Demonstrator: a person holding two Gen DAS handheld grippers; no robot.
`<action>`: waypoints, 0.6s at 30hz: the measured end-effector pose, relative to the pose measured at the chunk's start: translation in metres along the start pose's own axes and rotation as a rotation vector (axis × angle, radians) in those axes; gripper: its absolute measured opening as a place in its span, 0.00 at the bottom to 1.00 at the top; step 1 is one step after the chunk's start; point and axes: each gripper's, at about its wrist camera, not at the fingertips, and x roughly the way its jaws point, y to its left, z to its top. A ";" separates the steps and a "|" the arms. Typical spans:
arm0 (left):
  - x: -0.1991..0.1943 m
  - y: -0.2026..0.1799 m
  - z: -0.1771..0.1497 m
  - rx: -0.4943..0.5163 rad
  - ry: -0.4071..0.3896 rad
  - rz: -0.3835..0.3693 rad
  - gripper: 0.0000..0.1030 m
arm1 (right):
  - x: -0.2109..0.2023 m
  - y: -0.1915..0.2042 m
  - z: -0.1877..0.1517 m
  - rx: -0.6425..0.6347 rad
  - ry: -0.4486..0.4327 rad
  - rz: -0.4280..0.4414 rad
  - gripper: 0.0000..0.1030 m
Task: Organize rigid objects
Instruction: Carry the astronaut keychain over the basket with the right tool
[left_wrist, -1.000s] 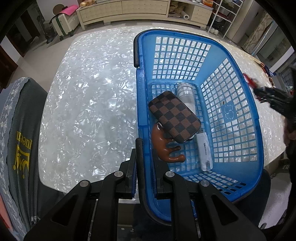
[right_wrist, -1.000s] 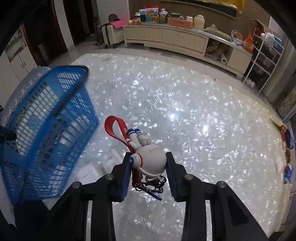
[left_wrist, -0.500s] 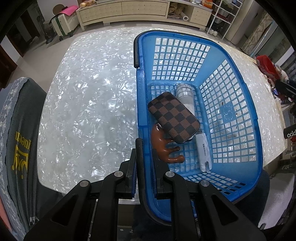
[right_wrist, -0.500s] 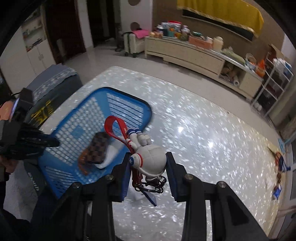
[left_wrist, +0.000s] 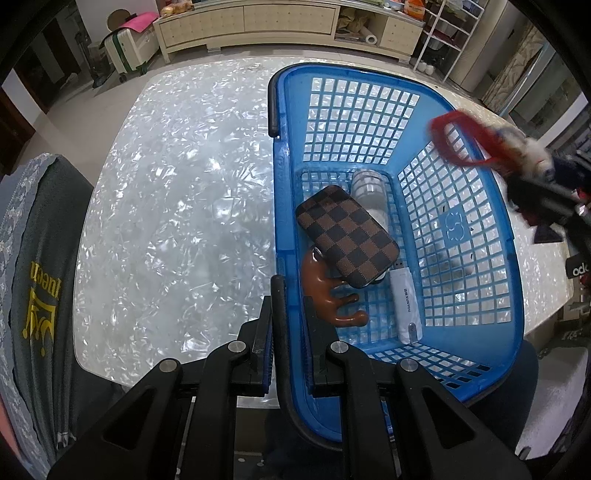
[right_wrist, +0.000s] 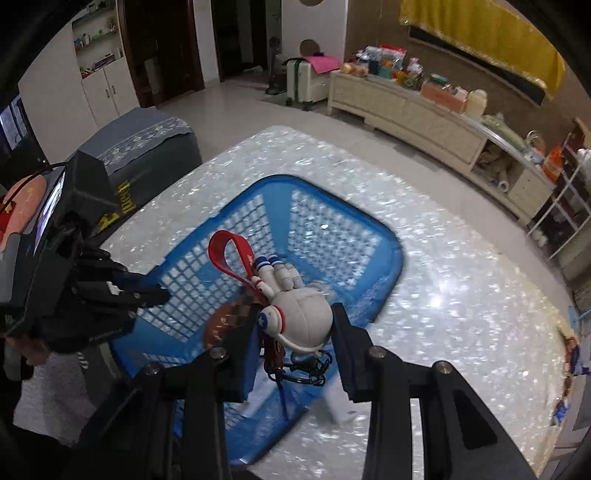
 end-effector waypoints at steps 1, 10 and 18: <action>0.000 0.000 0.000 0.002 -0.001 0.001 0.14 | 0.004 0.004 0.001 -0.002 0.001 0.003 0.33; 0.000 -0.002 0.000 0.003 0.000 0.007 0.14 | 0.038 0.016 0.011 -0.022 0.058 -0.018 0.33; 0.000 -0.002 0.000 0.005 0.001 0.010 0.14 | 0.064 0.019 0.012 -0.022 0.089 -0.022 0.33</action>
